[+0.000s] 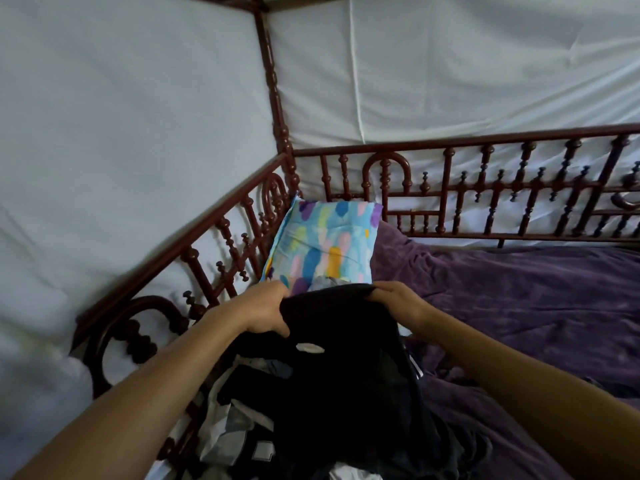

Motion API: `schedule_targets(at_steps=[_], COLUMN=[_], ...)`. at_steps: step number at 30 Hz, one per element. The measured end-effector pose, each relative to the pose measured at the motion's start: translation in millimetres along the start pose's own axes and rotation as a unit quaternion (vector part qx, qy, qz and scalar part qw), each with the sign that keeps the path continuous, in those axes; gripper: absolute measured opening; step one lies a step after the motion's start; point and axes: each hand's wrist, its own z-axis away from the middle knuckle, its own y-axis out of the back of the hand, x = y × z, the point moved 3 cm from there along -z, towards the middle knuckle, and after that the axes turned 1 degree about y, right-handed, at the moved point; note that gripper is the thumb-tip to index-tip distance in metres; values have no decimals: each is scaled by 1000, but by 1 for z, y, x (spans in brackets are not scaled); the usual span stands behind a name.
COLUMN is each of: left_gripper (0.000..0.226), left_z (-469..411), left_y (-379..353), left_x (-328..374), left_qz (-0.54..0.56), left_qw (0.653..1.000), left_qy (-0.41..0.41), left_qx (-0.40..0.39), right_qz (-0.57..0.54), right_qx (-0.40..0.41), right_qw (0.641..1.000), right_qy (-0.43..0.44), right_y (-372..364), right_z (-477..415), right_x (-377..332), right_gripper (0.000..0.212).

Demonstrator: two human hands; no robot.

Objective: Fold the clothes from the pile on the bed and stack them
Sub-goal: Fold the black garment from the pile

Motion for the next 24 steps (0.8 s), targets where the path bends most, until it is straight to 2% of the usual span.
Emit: schedule_targets(at_steps=[1, 2, 4, 6, 8, 9, 10, 11, 13, 14, 16, 18, 21, 22, 24], left_gripper=[37, 32, 26, 14, 22, 25, 24, 21, 20, 24, 32, 27, 8, 15, 35], left_z=[2, 3, 3, 7, 10, 11, 11, 11, 10, 8, 3, -2, -5, -4, -3], left_y=[-6, -12, -18, -15, -3, 5, 16, 27, 45, 50, 52, 50, 30, 16, -23], left_x=[-13, -26, -47, -54, -45, -34, -22, -5, 30, 46, 67, 65, 28, 17, 9], left_qz=[-28, -1, 176, 365, 525, 574, 594, 586, 521, 482, 441, 457, 477, 484, 537], left_qw=[999, 998, 980, 917, 826, 793, 778, 783, 821, 841, 862, 856, 840, 836, 821], left_qy=[20, 35, 55, 64, 50, 24, -15, -61, -139, -165, -184, -161, -67, -39, -24], left_qx=[24, 43, 78, 145, 198, 205, 207, 202, 188, 181, 168, 182, 247, 255, 196], right_qz=[-16, -29, -54, -40, -11, 6, 22, 30, 41, 61, 85, 17, -174, -220, -279], right_qx=[11, 18, 10, 10, 31, 37, 25, -5, -81, -102, -108, -85, -45, -34, -21], right_qw=[1000, 999, 998, 999, 999, 999, 999, 999, 996, 993, 990, 996, 984, 975, 960], right_qy=[4, 8, 8, -9, -20, -21, -21, -17, -4, 10, 38, 27, -6, -11, -26], right_y=[5, 12, 23, 32, 40, 44, 46, 44, 30, 20, 1, -7, 3, 8, 16], right_z=[1, 2, 6, 10, 15, 16, 17, 19, 21, 21, 19, 17, 17, 18, 20], right_x=[-7, -13, -23, -24, -19, -15, -12, -13, -21, -26, -35, -39, -41, -43, -48], right_gripper=[25, 24, 22, 22, 21, 18, 11, 11, 38, 44, 28, 14, 22, 23, 21])
